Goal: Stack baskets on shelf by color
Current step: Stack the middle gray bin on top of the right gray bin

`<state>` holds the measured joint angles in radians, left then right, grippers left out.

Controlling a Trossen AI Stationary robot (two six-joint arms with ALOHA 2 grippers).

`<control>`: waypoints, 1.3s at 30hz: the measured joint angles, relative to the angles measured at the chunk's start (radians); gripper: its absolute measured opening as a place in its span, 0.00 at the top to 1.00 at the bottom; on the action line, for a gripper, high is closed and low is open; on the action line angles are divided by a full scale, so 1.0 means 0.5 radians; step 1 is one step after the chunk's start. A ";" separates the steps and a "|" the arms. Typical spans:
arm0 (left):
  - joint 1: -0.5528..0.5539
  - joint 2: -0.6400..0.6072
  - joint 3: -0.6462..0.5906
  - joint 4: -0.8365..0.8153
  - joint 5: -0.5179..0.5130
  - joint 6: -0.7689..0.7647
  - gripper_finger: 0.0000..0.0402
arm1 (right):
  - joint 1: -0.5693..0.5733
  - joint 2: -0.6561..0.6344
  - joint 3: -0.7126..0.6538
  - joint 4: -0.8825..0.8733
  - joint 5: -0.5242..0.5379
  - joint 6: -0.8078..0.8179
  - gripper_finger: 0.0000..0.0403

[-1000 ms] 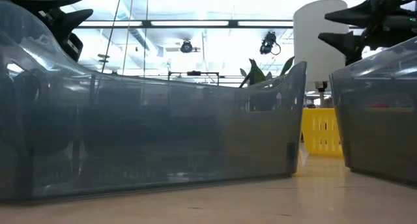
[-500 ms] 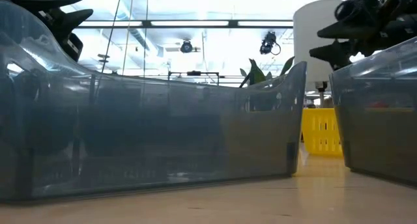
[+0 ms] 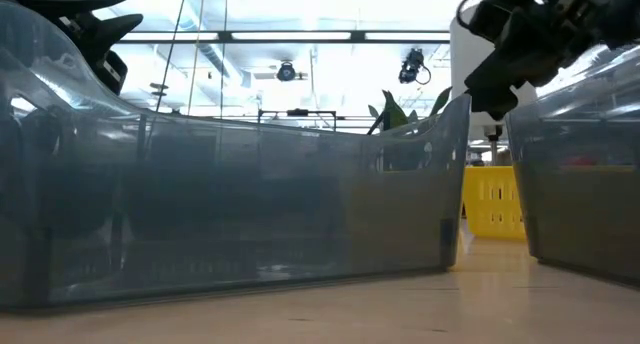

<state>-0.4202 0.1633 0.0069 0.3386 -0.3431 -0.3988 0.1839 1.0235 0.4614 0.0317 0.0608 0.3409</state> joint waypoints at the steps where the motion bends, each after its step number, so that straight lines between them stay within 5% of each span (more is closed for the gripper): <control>1: 0.000 0.000 0.000 0.000 0.000 0.000 0.71 | 0.029 0.060 0.048 -0.029 0.010 0.008 0.45; 22: 0.000 0.000 0.000 0.000 -0.001 0.000 0.71 | 0.481 1.265 1.480 -0.800 0.522 0.105 0.45; 39: 0.000 0.000 0.000 0.000 -0.001 0.000 0.71 | 0.565 2.120 2.525 -1.140 0.437 0.037 0.45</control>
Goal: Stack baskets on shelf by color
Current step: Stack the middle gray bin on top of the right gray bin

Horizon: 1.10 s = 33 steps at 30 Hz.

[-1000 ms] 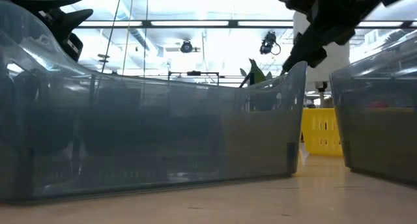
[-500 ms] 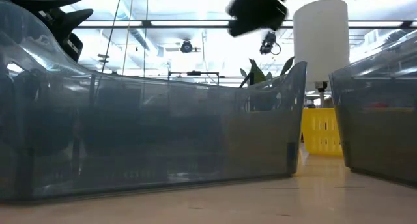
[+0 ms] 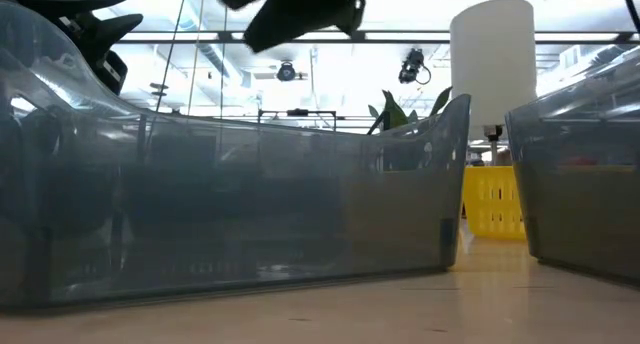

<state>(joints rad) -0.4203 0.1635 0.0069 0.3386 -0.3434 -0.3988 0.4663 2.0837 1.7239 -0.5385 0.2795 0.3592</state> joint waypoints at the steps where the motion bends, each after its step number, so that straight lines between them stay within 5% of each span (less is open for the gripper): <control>1: 0.000 0.000 0.000 0.000 0.000 0.000 0.71 | 0.004 0.042 0.051 -0.047 -0.032 -0.007 0.45; 8: 0.000 0.000 0.000 0.000 0.000 0.000 0.71 | 0.076 0.241 0.320 -0.419 -0.294 -0.249 0.45; 26: 0.000 0.012 -0.001 0.007 0.000 0.000 0.71 | 0.136 0.448 0.348 -0.466 -0.180 -0.623 0.45; 33: 0.000 0.027 0.000 0.000 -0.001 0.000 0.71 | 0.137 0.450 0.307 -0.418 -0.182 -0.621 0.62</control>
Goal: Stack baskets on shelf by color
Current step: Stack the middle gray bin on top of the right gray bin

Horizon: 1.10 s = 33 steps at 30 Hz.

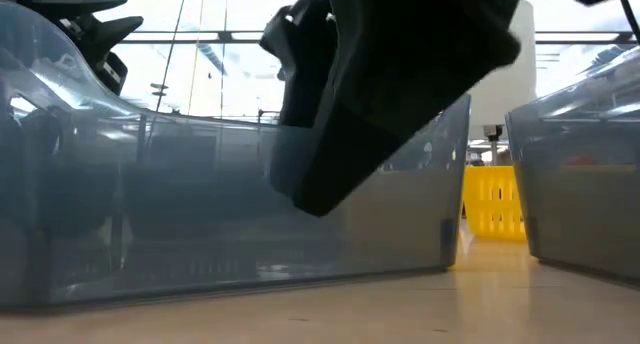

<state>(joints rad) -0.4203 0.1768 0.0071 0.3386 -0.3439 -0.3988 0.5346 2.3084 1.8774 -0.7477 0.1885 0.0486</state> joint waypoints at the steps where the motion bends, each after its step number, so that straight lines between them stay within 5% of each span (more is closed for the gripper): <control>1: 0.000 0.000 0.000 0.000 0.000 0.000 0.71 | 0.000 0.000 0.000 0.000 -0.010 0.000 0.65; 10: 0.000 -0.001 0.000 0.001 0.001 0.000 0.71 | 0.001 -0.002 -0.034 -0.012 -0.048 0.044 0.98; 24: 0.000 -0.001 0.000 0.001 0.001 0.000 0.71 | 0.009 -0.017 0.046 -0.236 -0.068 0.038 0.99; 33: 0.000 -0.001 0.000 0.001 0.001 0.000 0.71 | 0.123 -0.024 0.320 -0.551 0.089 -0.448 0.99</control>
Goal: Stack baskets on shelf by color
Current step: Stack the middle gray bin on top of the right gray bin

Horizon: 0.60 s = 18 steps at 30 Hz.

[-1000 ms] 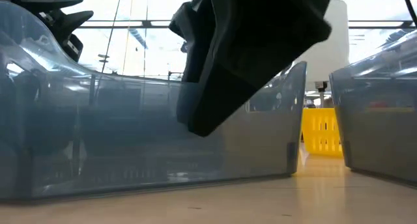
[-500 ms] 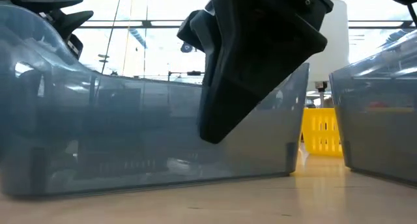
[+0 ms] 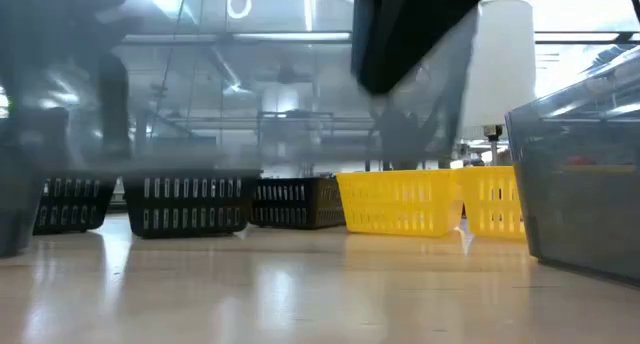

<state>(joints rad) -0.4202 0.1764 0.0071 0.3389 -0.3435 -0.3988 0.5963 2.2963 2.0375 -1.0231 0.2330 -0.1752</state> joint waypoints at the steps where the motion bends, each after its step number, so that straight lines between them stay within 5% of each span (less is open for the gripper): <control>1: 0.000 0.000 0.000 0.000 0.000 0.000 0.71 | 0.017 0.000 0.032 -0.039 0.013 -0.062 0.99; 18: 0.000 -0.001 0.000 0.000 0.000 0.000 0.71 | 0.329 -0.331 0.223 -0.577 -0.006 -0.265 0.99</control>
<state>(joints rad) -0.4202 0.1761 0.0071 0.3389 -0.3435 -0.3990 0.7607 2.1310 2.1490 -1.3118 0.2302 -0.3077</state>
